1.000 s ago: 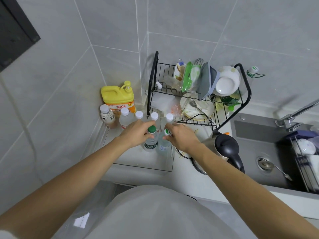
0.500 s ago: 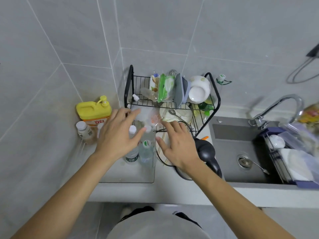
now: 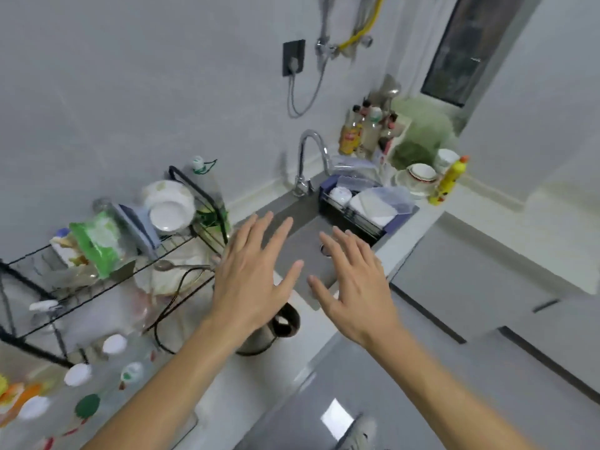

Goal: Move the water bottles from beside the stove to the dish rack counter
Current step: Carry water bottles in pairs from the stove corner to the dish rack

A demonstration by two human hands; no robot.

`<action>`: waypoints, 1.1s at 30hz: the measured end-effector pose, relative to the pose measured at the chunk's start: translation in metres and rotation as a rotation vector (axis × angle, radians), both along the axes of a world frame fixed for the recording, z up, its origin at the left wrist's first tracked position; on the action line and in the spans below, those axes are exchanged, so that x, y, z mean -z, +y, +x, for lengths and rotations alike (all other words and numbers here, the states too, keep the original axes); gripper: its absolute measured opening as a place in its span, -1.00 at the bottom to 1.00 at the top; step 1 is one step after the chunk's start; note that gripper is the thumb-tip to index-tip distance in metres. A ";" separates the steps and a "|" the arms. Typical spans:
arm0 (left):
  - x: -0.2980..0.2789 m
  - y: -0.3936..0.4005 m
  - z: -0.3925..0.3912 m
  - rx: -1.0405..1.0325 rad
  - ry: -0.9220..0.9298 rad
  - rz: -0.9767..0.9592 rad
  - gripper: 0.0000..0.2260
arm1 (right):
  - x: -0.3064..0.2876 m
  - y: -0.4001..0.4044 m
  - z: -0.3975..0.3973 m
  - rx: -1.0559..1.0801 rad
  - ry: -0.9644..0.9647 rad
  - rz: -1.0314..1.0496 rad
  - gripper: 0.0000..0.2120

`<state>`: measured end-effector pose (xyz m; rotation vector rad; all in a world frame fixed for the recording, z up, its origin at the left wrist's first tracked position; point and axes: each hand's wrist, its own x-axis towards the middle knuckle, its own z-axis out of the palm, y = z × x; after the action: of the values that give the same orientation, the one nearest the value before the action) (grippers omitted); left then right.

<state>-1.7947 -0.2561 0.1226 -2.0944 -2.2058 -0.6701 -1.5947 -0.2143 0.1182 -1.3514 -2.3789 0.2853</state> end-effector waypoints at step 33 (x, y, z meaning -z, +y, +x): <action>0.006 0.324 0.891 1.247 -0.008 -0.041 -0.36 | 0.010 0.091 0.808 1.372 0.054 0.018 -0.35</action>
<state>-0.9035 0.0676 0.1163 -3.2901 -0.6395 -0.5880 -0.7868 -0.1229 0.1083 -2.4795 -0.9487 -0.1075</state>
